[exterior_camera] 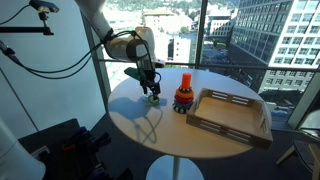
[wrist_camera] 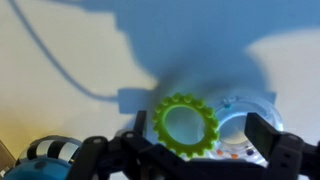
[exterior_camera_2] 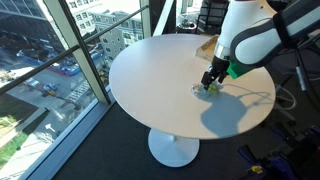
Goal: Remove the lime green donut plush toy and put it on the table
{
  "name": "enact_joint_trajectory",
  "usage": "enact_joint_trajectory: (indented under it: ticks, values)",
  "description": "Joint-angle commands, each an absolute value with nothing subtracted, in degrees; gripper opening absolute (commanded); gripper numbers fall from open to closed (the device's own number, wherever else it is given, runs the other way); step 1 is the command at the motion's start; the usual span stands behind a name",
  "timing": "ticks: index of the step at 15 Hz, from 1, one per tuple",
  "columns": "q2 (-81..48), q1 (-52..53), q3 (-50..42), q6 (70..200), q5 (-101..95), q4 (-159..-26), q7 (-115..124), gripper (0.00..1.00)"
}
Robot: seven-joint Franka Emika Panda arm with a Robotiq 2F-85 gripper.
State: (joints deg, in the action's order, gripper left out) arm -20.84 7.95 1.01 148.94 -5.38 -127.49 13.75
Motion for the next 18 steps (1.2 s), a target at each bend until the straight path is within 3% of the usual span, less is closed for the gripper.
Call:
enact_joint_trajectory:
  ticks: [1, 10, 18]
  values:
    - [-20.46, 8.46, 0.30, 148.37, -5.50, -127.44, 14.69, 1.00]
    - [-16.03, 7.28, -1.30, 137.79, -5.54, -124.96, 14.98, 1.00]
    - [-8.93, 5.26, -0.52, 118.85, -4.82, -121.37, 11.23, 1.00]
